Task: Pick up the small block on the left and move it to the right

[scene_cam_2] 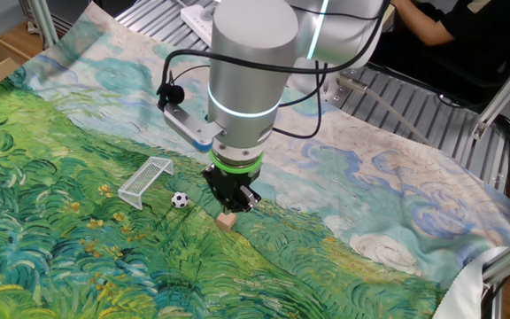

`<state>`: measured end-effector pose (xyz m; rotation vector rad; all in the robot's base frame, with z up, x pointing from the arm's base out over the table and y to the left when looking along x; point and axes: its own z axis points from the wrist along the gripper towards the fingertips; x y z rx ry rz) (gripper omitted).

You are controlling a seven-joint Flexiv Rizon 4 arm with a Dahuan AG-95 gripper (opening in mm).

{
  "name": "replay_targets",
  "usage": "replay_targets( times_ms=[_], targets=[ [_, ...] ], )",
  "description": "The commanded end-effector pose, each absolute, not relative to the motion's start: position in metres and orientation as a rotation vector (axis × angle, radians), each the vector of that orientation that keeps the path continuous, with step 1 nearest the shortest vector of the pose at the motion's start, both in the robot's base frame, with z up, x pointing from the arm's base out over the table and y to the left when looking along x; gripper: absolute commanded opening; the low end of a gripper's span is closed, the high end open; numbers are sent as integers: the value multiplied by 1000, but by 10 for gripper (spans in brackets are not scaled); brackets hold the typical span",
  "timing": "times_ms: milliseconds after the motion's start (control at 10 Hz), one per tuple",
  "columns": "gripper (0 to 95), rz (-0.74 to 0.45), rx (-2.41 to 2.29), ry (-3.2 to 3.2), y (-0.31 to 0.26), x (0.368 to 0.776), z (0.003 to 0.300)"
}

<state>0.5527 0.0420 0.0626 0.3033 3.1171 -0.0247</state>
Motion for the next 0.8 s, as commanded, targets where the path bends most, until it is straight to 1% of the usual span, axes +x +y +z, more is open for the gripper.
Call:
replay_targets(
  times_ms=[100, 800],
  targets=[
    [0, -29, 302, 3132, 42, 553, 62],
    [0, -28, 308, 3140, 42, 553, 62]
  ],
)
